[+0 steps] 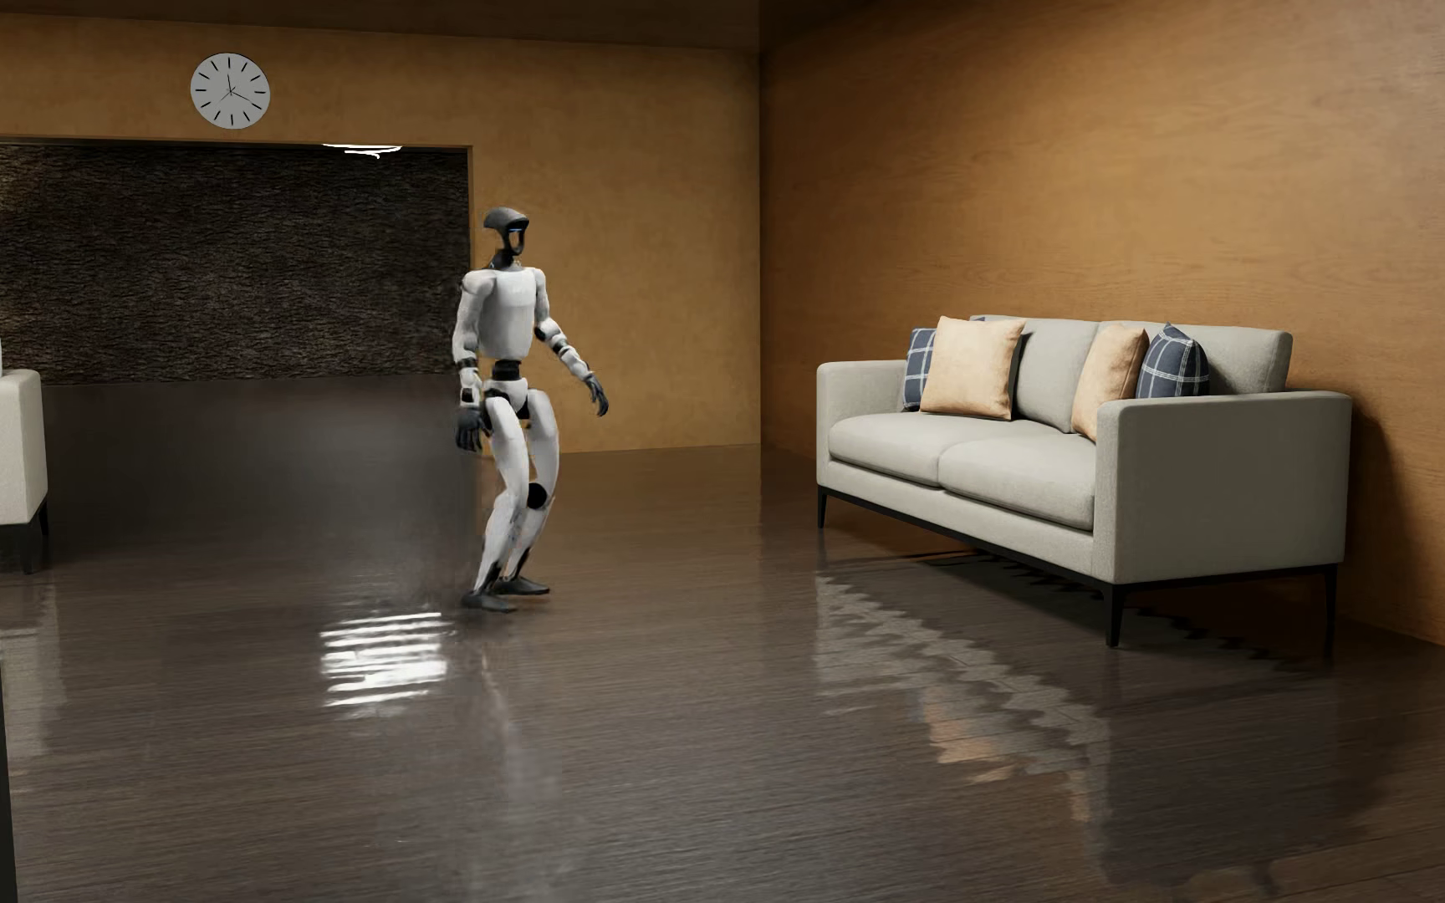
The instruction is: Approach the sofa
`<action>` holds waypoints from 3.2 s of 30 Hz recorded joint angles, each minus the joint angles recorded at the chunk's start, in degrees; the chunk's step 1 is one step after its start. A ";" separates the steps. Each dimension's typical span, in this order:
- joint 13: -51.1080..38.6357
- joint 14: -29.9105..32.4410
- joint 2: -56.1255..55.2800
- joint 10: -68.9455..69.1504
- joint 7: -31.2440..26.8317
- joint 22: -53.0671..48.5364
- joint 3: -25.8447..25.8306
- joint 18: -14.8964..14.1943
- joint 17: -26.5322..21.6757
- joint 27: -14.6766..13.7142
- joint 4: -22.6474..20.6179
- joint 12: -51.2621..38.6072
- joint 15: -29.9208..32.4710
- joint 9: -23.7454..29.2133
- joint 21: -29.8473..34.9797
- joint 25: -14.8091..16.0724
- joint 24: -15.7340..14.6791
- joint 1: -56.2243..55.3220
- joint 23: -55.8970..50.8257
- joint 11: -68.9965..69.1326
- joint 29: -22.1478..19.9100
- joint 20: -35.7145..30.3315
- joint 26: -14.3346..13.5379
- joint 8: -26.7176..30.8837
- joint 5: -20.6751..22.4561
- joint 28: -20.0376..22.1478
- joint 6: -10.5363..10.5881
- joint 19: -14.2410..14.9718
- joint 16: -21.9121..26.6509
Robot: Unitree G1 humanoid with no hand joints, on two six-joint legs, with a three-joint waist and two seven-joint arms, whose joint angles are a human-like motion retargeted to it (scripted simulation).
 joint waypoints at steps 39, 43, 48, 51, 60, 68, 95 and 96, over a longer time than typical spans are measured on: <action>-7.95 1.62 -9.40 0.77 -7.79 12.18 -0.09 -1.01 -4.77 -1.66 -1.21 -4.73 9.53 0.18 7.11 1.17 2.75 -0.65 2.25 10.42 -6.10 6.83 5.99 -14.34 -3.09 8.06 -2.77 -0.02 -2.36; 0.79 -2.10 -3.69 -0.90 -14.29 4.81 -0.92 -3.25 -4.70 0.22 -2.21 -12.51 18.63 -1.05 4.07 1.31 0.49 4.14 4.01 -21.04 -4.87 5.67 0.62 -20.15 -2.00 11.93 -3.13 -4.53 -0.51; 0.66 8.44 0.05 22.00 -18.19 -2.87 -0.71 -7.55 -2.12 2.17 3.79 -2.96 9.90 0.41 8.18 -4.10 -2.99 -3.66 7.68 -13.80 2.31 9.09 -0.63 -25.02 -0.55 14.95 -0.30 -5.32 -5.17; -2.28 13.54 3.70 40.57 -19.75 2.16 -1.17 -13.36 0.63 -1.44 9.65 2.06 7.08 1.56 5.78 -2.86 3.25 -14.76 1.93 -15.14 -1.94 2.74 -0.30 -28.46 1.74 3.94 2.09 -5.58 -4.31; -15.01 11.08 7.91 3.77 -10.34 18.06 1.20 -4.58 0.36 -12.51 14.10 17.28 5.33 2.54 5.93 -0.87 -2.71 -16.01 -9.86 -20.52 -8.09 1.21 7.35 -22.90 6.92 -2.35 6.84 -2.55 -2.71; -10.38 8.70 1.18 1.76 -6.53 14.02 1.08 -3.65 -1.04 -3.59 8.32 6.36 2.37 2.93 4.91 -2.91 -1.58 -12.18 -1.57 -3.50 -4.17 -2.42 7.46 -18.15 -1.49 3.27 3.62 1.88 -6.58; -8.51 8.19 11.34 -3.76 -9.02 13.21 1.31 -9.80 0.98 -4.10 14.04 12.45 1.61 -1.16 3.56 -0.84 -9.79 -3.55 -2.39 -20.79 -5.15 -2.67 6.09 -12.06 9.62 9.43 0.07 -1.06 -7.18; -8.73 8.31 11.54 -3.69 -9.94 13.44 1.41 -9.90 1.43 -3.16 13.79 11.22 1.40 -1.15 4.44 -1.53 -8.47 -3.91 -1.07 -20.82 -4.25 -4.08 6.50 -12.95 9.40 7.94 0.18 -1.21 -6.54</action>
